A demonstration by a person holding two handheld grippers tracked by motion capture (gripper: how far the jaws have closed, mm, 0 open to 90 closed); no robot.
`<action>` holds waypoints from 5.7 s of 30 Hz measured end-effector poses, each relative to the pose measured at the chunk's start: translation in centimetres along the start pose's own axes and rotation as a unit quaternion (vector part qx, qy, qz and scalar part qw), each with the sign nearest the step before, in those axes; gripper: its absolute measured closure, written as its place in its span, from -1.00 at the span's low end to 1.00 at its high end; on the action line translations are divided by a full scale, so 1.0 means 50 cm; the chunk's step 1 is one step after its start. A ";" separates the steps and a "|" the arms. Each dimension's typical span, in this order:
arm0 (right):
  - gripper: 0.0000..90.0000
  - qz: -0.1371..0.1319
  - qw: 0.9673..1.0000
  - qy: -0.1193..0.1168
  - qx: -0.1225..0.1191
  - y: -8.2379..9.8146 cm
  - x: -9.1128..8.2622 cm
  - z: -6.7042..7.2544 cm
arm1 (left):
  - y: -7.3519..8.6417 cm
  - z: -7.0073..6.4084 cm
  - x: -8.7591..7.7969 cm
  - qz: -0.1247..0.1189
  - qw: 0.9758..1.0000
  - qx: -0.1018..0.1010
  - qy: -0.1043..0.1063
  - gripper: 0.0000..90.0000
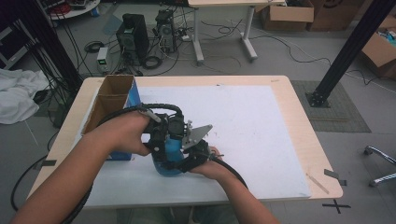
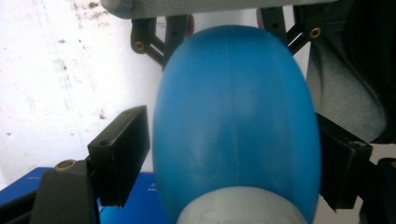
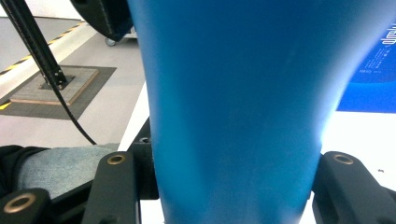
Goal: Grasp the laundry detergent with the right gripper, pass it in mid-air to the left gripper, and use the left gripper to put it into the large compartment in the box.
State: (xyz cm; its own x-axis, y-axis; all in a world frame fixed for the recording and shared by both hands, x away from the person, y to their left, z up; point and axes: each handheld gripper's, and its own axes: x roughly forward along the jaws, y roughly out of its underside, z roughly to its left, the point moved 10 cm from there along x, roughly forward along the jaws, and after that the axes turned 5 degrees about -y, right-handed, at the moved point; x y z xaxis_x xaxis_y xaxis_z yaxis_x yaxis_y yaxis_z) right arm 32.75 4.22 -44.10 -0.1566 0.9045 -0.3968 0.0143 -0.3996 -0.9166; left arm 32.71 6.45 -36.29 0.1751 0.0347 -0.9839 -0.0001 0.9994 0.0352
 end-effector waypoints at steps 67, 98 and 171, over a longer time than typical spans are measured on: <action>-0.29 -0.031 0.999 0.011 0.005 -0.012 -0.032 -0.003 | -0.013 0.004 -0.026 0.031 0.999 -0.003 -0.007 -0.15; -1.00 0.197 0.979 0.036 0.025 0.005 -0.228 -0.004 | 0.038 0.075 -0.087 0.056 0.987 -0.146 0.032 -0.15; -1.00 0.434 0.901 0.005 0.011 0.005 -0.358 0.010 | 0.389 0.252 -0.151 0.085 0.725 -0.683 0.032 -0.15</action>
State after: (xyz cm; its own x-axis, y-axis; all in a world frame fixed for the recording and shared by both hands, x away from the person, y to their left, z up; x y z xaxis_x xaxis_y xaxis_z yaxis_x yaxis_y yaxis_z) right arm 35.03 -12.13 -37.21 -0.0870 0.2516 -0.9639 0.1065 -0.9597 -0.2601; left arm 43.81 25.53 -25.97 0.0121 0.1142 -0.9934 -0.9986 0.0533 -0.0060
